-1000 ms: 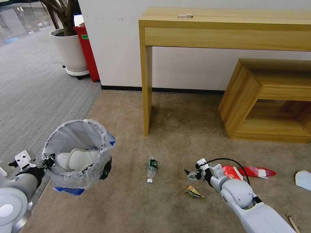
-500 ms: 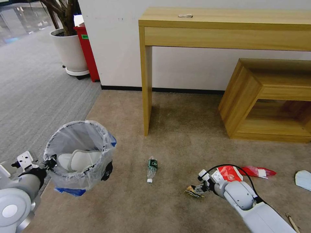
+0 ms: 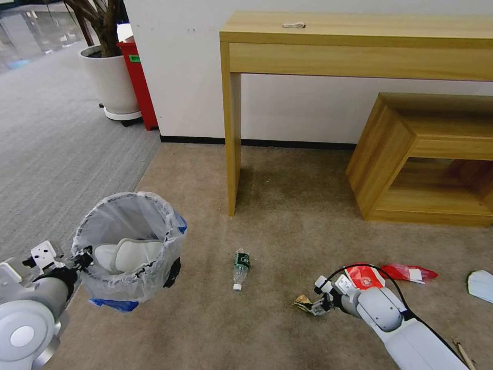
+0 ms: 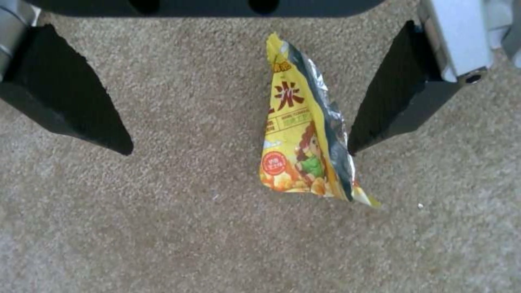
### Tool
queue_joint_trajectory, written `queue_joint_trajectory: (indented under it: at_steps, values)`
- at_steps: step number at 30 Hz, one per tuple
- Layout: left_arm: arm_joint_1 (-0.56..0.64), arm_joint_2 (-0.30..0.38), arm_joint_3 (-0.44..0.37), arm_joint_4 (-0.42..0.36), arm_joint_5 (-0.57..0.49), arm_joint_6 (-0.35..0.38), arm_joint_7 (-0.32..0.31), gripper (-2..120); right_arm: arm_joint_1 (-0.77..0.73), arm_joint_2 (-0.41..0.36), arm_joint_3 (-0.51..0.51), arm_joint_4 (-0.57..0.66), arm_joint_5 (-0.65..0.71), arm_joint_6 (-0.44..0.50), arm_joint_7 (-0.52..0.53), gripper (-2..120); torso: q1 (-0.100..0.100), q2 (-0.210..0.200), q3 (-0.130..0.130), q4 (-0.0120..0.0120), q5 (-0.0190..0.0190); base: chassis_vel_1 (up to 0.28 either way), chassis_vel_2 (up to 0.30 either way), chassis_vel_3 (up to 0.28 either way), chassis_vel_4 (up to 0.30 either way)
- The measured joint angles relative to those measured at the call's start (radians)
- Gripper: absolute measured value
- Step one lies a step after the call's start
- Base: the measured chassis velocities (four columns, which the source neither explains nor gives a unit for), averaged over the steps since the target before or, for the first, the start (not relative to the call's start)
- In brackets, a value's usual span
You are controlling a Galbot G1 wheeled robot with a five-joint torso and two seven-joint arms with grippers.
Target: Pick up the trash bin and place the garbage on the floor into it.
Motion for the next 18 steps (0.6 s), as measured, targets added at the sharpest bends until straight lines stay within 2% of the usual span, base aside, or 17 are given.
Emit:
queue_joint_trajectory:
  at_steps: [7,12,18]
  values:
    - [-0.007,-0.001,0.009,0.005,0.005,0.0,0.0,0,0.003,0.013,-0.006,-0.031,-0.093,0.056,-0.044,99,0.0,0.0,0.0,-0.0001,0.0,0.0,0.0,0.0,0.0]
    - [-0.015,0.003,0.012,0.019,0.005,0.0,0.002,0,0.009,0.029,-0.01,-0.066,-0.159,0.12,-0.069,85,0.0,0.0,0.0,-0.0001,0.0,0.0,0.0,0.0,0.0]
    - [-0.02,0.01,0.013,0.033,0.005,0.0,0.011,0,0.011,0.047,-0.016,-0.088,-0.2,0.155,-0.087,80,0.0,0.0,0.0,-0.0001,-0.0001,0.0,0.0,0.0,0.0]
